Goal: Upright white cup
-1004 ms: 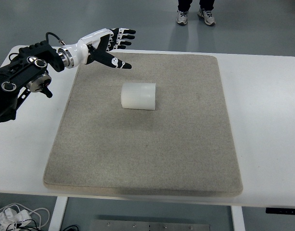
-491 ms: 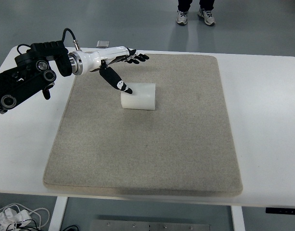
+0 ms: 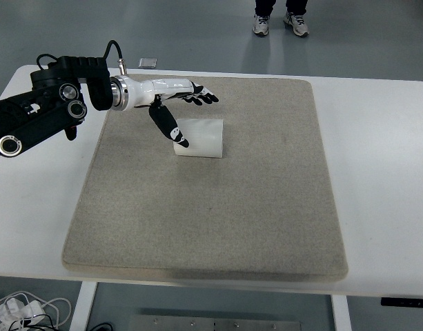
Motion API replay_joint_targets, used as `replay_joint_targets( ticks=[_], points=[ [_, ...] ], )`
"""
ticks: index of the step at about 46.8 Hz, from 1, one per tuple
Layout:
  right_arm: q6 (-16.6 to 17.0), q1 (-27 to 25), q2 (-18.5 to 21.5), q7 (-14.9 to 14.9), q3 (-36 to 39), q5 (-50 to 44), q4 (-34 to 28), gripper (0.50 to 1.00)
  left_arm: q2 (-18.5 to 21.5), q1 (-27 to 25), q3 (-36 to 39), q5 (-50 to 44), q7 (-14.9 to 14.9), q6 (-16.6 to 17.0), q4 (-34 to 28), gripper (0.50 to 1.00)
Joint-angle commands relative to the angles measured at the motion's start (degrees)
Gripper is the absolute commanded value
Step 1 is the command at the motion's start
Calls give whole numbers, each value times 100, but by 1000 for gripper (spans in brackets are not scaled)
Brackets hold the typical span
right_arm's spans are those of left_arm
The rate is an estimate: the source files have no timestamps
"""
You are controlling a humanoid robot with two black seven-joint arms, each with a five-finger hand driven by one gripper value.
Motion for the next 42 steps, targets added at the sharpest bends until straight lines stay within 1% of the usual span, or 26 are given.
replay_joint_targets(
  ticks=[1, 4, 10, 23, 36, 42],
  points=[
    [0, -1, 0, 0, 0, 0, 1, 952, -48, -70, 111, 70, 6, 35, 19, 984],
    [0, -1, 0, 0, 0, 0, 1, 952, -74, -106, 181, 219, 6, 44, 63, 981],
    [0, -1, 0, 0, 0, 0, 1, 952, -276, -97, 225, 501, 6, 53, 186, 981],
    [0, -1, 0, 0, 0, 0, -8, 952, -469, -141, 226, 844, 6, 53, 370, 981],
    [0, -1, 0, 0, 0, 0, 1, 952, -812, -132, 340, 888, 6, 53, 572, 981],
    [0, -1, 0, 0, 0, 0, -8, 952, -935, -132, 392, 888, 129, 53, 730, 979]
  ],
)
